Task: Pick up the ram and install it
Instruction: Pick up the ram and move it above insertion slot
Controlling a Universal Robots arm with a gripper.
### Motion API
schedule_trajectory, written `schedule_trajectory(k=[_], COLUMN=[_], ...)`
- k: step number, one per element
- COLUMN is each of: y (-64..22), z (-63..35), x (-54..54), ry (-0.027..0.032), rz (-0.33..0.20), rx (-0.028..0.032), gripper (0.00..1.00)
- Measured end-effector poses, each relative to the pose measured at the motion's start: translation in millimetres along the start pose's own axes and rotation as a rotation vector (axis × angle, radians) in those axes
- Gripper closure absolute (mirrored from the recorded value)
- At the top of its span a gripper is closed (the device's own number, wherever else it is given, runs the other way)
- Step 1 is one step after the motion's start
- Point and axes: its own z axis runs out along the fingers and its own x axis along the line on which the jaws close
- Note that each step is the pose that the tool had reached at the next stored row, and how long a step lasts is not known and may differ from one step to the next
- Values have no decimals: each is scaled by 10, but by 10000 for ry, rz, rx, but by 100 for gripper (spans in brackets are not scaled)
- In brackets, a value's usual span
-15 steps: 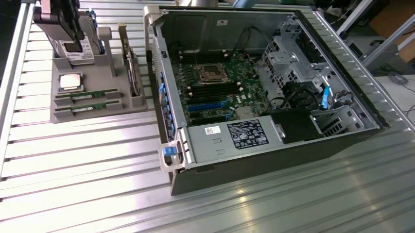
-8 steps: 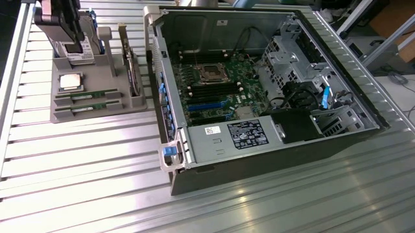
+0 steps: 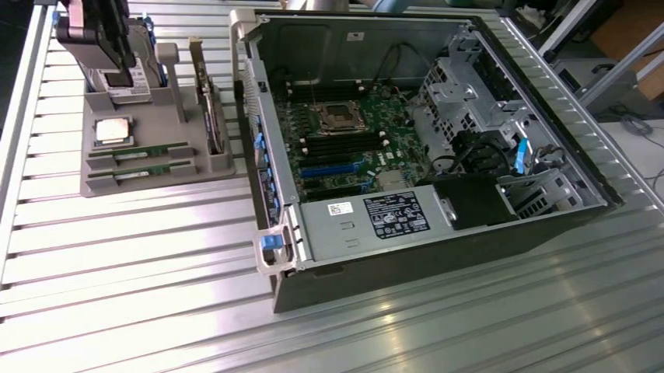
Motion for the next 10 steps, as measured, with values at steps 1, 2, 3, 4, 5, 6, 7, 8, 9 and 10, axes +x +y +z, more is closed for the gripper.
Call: schedule_trajectory(k=[1,2,3,4,5,6,7,8,9,10], y=[0,0,0,0,0,0,0,0,0,0], z=[3,9,11,13,17,19,22,26,30,33], x=[0,0,0,0,0,0,0,0,0,0], ry=[0,0,0,0,0,0,0,0,0,0], rz=[0,0,0,0,1,0,0,0,0,0], rx=[-1,0,-1,-1,0,0,0,0,0,0], gripper=[64,64,64,64,64,64,64,64,64,64])
